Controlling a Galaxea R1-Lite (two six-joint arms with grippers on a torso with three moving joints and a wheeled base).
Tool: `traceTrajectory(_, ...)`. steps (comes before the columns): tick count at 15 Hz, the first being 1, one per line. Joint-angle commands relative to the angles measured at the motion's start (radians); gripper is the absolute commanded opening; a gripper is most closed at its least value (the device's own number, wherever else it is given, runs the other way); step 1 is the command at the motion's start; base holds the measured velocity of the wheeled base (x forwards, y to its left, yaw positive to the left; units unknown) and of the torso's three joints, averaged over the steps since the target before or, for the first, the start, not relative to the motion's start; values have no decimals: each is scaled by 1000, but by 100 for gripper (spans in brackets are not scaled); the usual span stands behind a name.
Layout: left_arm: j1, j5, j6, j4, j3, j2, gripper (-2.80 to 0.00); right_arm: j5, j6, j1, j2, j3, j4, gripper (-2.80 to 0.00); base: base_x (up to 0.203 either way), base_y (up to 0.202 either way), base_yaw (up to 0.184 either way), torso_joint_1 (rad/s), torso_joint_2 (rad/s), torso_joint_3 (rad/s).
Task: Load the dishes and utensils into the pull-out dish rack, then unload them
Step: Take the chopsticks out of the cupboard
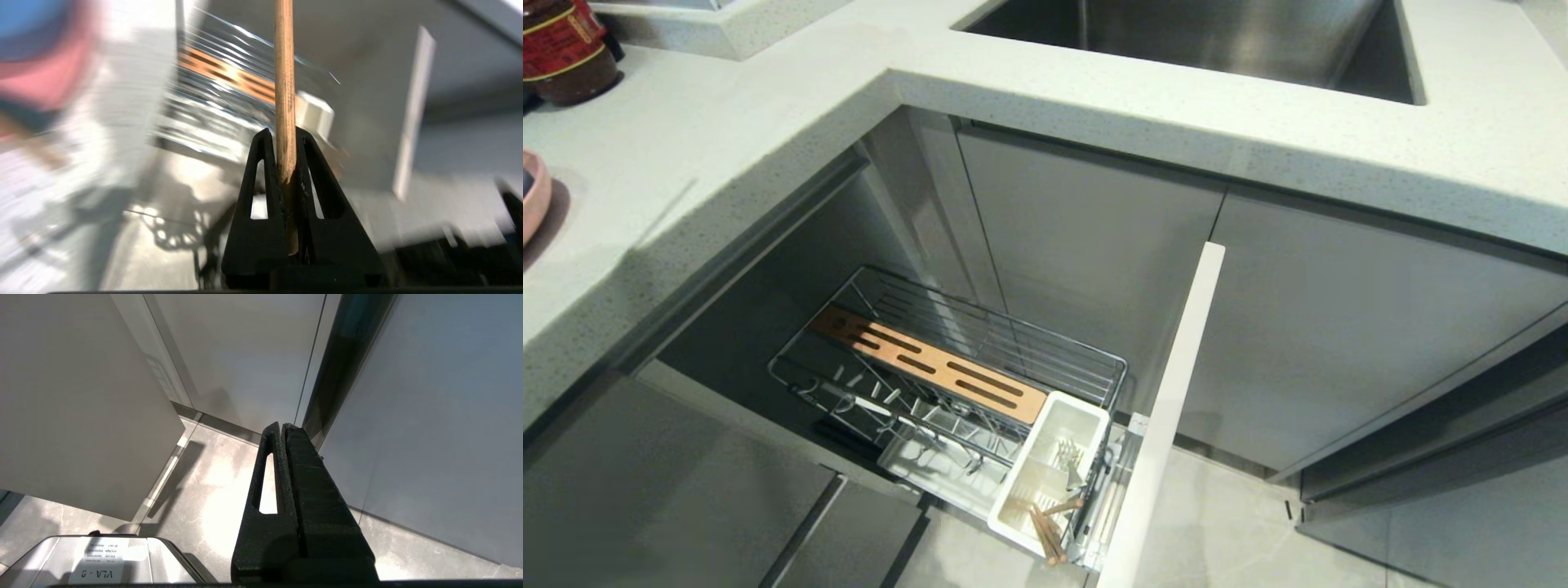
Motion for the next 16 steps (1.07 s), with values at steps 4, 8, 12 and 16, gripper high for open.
traceTrajectory(4, 501, 1, -4, -52, 27, -43, -280, 0, 0, -1, 0, 0, 0, -280, 0, 0, 0, 0, 0, 0)
traceTrajectory(8, 863, 11, -5, -79, 161, -44, -280, 0, -1, 0, 0, 0, 0, -280, 0, 0, 0, 0, 0, 0)
traceTrajectory(12, 942, 72, -6, -89, 288, -43, -280, 0, 0, 0, 0, 0, 0, -280, 0, 0, 0, 0, 0, 0)
traceTrajectory(16, 950, 62, -6, -91, 332, -3, -280, 0, 0, 0, 0, 0, 0, -280, 0, 0, 0, 0, 0, 0)
